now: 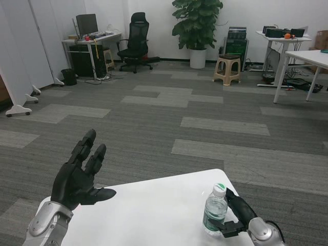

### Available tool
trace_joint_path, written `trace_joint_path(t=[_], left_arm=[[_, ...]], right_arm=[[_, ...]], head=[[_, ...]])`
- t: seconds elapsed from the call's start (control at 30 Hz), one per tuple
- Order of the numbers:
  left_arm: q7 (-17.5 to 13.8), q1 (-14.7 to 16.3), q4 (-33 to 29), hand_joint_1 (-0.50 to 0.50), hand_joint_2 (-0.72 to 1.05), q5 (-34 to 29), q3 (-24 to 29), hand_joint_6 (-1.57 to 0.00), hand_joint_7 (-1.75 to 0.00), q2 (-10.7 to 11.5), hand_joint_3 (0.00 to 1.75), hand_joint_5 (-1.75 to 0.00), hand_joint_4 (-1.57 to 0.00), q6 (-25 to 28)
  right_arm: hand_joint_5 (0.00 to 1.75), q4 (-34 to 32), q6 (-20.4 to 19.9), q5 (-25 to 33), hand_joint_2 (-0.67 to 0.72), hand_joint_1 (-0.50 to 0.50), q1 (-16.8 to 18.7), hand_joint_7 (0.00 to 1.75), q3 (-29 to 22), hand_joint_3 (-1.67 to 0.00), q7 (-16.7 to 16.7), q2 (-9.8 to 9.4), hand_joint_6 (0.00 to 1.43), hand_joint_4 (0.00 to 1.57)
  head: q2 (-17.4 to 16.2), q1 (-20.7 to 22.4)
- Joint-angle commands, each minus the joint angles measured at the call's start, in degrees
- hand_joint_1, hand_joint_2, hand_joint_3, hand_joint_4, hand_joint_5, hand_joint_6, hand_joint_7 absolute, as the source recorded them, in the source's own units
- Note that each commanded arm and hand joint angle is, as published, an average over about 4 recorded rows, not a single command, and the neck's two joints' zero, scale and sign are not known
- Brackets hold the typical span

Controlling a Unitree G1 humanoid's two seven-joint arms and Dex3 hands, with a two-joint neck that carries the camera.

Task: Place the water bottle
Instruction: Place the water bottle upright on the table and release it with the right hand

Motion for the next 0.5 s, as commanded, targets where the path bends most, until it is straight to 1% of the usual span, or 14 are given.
trace_joint_path(t=[0.03, 0.13, 0.17, 0.2, 0.27, 0.3, 0.37, 0.43, 0.5], left_arm=[[0.0, -0.4, 0.2, -0.50, 0.34, -0.1, 0.3, 0.00, 0.00, 0.1, 0.09, 0.00, 0.00, -0.1], [0.0, -0.4, 0.2, -0.50, 0.34, -0.1, 0.3, 0.00, 0.00, 0.1, 0.09, 0.00, 0.00, -0.1], [0.0, -0.4, 0.2, -0.50, 0.34, -0.1, 0.3, 0.00, 0.00, 0.1, 0.09, 0.00, 0.00, -0.1], [0.0, -0.4, 0.2, -0.50, 0.34, -0.1, 0.3, 0.00, 0.00, 0.1, 0.09, 0.00, 0.00, -0.1], [0.0, -0.4, 0.2, -0.50, 0.34, -0.1, 0.3, 0.00, 0.00, 0.1, 0.09, 0.00, 0.00, -0.1], [0.0, -0.4, 0.2, -0.50, 0.34, -0.1, 0.3, 0.00, 0.00, 0.1, 0.09, 0.00, 0.00, -0.1], [0.0, -0.4, 0.2, -0.50, 0.34, -0.1, 0.3, 0.00, 0.00, 0.1, 0.09, 0.00, 0.00, -0.1], [0.0, -0.4, 0.2, -0.50, 0.34, -0.1, 0.3, 0.00, 0.00, 0.1, 0.09, 0.00, 0.00, -0.1], [0.0, -0.4, 0.2, -0.50, 0.34, -0.1, 0.3, 0.00, 0.00, 0.1, 0.09, 0.00, 0.00, -0.1]], right_arm=[[0.29, -0.8, -1.1, 0.7, -0.41, -0.46, 0.4, 0.00, -0.8, -0.71, 0.6, -0.84, 0.00, 0.00], [0.41, -1.3, -1.1, 0.8, -0.41, -0.43, 0.6, 0.00, -1.3, -0.65, 1.4, -1.06, 0.00, 0.00], [0.46, -1.4, -1.1, 0.8, -0.40, -0.41, 0.7, 0.00, -1.4, -0.59, 1.6, -1.09, 0.00, 0.00], [0.48, -1.5, -1.1, 0.9, -0.38, -0.40, 0.8, 0.00, -1.6, -0.56, 1.8, -1.11, 0.00, 0.00], [0.48, -2.2, -1.4, 0.9, -0.32, -0.34, 1.2, 0.00, -2.9, -0.48, 2.4, -1.13, 0.00, 0.01], [0.48, -2.6, -1.6, 1.0, -0.30, -0.32, 1.4, 0.00, -3.7, -0.48, 2.9, -1.15, 0.00, 0.01], [0.39, -3.3, -1.9, 1.1, -0.29, -0.27, 1.8, 0.00, -5.0, -0.48, 3.5, -1.31, 0.00, 0.01], [0.24, -3.8, -1.9, 1.2, -0.29, -0.25, 2.1, 0.00, -5.7, -0.48, 3.8, -1.61, 0.00, 0.00], [0.22, -4.5, -1.9, 1.3, -0.29, -0.25, 2.5, 0.00, -6.7, -0.48, 4.2, -1.94, 0.00, 0.01]], head=[[0.0, 0.0], [0.0, 0.0], [0.0, 0.0], [0.0, 0.0], [0.0, 0.0], [0.0, 0.0], [0.0, 0.0], [-0.1, 0.0], [-0.1, 0.0]])
